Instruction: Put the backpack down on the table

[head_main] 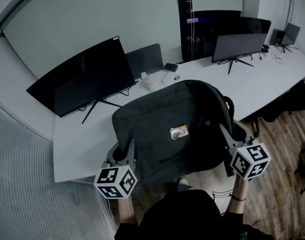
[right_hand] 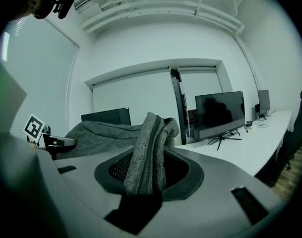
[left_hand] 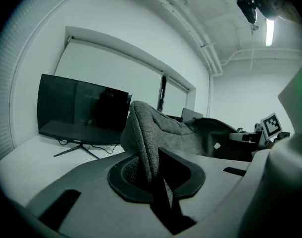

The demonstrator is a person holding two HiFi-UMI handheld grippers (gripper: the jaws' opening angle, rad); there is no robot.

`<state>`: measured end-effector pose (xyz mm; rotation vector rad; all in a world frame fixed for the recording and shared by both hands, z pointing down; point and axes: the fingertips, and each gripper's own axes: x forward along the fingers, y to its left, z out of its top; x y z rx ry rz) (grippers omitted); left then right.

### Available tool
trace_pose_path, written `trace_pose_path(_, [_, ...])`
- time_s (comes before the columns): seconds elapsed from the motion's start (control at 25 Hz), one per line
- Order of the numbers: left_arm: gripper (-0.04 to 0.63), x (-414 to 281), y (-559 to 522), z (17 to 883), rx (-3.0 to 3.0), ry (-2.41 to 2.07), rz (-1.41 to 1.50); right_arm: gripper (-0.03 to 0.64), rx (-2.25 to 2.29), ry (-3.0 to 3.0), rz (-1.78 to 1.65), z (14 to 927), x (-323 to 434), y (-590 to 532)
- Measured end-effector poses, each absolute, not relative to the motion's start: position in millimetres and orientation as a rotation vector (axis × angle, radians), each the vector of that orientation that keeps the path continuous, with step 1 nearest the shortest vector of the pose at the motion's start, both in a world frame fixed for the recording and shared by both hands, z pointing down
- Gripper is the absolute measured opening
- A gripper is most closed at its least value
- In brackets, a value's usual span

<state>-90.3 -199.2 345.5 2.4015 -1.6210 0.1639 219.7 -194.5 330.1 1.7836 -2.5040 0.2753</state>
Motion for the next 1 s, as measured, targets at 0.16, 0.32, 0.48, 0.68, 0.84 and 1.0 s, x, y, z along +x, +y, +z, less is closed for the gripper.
trace_pose_path(0.16, [0.054, -91, -211, 342, 2.374, -1.677, 0.145, 0.120, 1.727, -2.551, 0.262, 327, 220, -220])
trace_pose_path(0.32, [0.054, -94, -230, 338, 2.348, -1.721, 0.128, 0.121, 1.666, -2.585, 0.239, 320, 216, -251])
trace_pose_path(0.48, [0.054, -101, -249, 347, 2.308, -1.746, 0.141, 0.121, 1.614, -2.599, 0.244, 327, 207, -282])
trace_pose_path(0.68, [0.054, -114, -275, 364, 2.262, -1.749, 0.177, 0.121, 1.574, -2.592, 0.276, 344, 194, -316])
trace_pose_path(0.84, [0.054, -125, -300, 387, 2.229, -1.731, 0.229, 0.121, 1.561, -2.578, 0.308, 364, 182, -342])
trace_pose_path(1.0, [0.054, -135, -322, 412, 2.175, -1.709, 0.267, 0.121, 1.538, -2.550, 0.355, 389, 171, -368])
